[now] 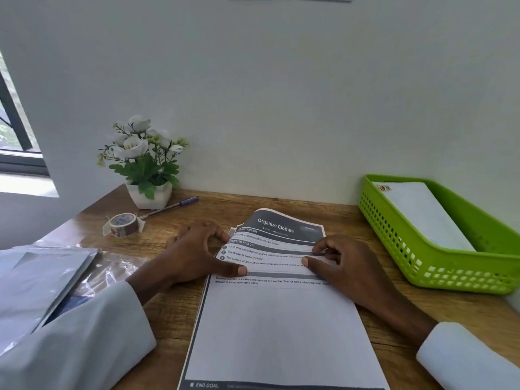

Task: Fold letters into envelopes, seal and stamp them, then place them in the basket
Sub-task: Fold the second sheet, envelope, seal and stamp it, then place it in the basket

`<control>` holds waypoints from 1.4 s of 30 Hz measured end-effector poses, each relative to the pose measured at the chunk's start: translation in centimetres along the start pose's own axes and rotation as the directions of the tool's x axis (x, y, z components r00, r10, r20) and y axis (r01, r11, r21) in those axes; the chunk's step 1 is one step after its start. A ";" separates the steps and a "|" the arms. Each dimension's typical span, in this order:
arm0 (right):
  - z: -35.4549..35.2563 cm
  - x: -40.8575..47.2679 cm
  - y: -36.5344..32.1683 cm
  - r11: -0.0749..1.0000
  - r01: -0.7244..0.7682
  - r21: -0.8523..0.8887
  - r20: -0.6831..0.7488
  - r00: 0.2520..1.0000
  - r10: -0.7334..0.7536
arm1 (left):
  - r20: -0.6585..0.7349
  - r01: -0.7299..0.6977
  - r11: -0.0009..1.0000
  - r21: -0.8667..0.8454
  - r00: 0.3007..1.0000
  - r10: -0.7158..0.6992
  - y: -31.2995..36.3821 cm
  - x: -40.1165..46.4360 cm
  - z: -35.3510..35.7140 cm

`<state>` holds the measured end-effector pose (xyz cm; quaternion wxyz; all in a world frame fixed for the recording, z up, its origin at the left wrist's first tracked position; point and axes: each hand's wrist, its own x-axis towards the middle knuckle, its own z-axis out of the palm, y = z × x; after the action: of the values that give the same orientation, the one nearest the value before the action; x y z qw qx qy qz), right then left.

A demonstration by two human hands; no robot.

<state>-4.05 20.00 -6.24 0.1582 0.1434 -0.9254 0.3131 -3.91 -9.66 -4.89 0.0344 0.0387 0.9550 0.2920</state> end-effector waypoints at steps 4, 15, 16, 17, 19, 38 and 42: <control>-0.1 0.0 0.0 1.000 0.008 0.011 0.001 1.000 -0.008 | -0.049 0.012 0.980 -0.199 0.999 -0.022 -1.0 0.8 0.8; -0.4 0.0 -0.1 0.985 -0.103 0.139 -0.051 0.993 0.111 | -0.298 -0.091 0.968 -0.235 0.954 0.017 0.4 -0.3 0.7; -0.7 0.0 -0.1 0.968 -0.131 0.214 -0.066 0.987 0.148 | -0.284 -0.126 0.921 -0.370 0.959 0.017 0.9 -0.7 0.5; -0.9 0.1 -0.2 0.938 -0.158 0.310 -0.072 0.979 0.188 | -0.259 -0.149 0.848 -0.509 0.966 0.014 1.3 -1.1 0.5; -1.4 0.2 -0.5 0.824 -0.195 0.532 -0.032 0.968 0.250 | -0.232 -0.149 0.711 -0.687 0.972 -0.021 1.9 -1.6 0.4; -2.2 0.6 -0.3 0.442 -0.326 0.836 0.269 0.945 0.187 | -0.066 -0.074 0.397 -0.915 0.997 0.032 1.8 -1.2 0.9; -2.3 0.7 -0.1 0.392 -0.339 0.855 0.308 0.941 0.141 | -0.075 -0.079 0.341 -0.937 0.997 0.026 1.6 -1.1 0.8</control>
<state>-4.17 21.25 -4.23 -0.0763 0.0983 -0.6361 0.7615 -2.66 -7.97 -4.61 0.0187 0.0359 0.6140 0.7883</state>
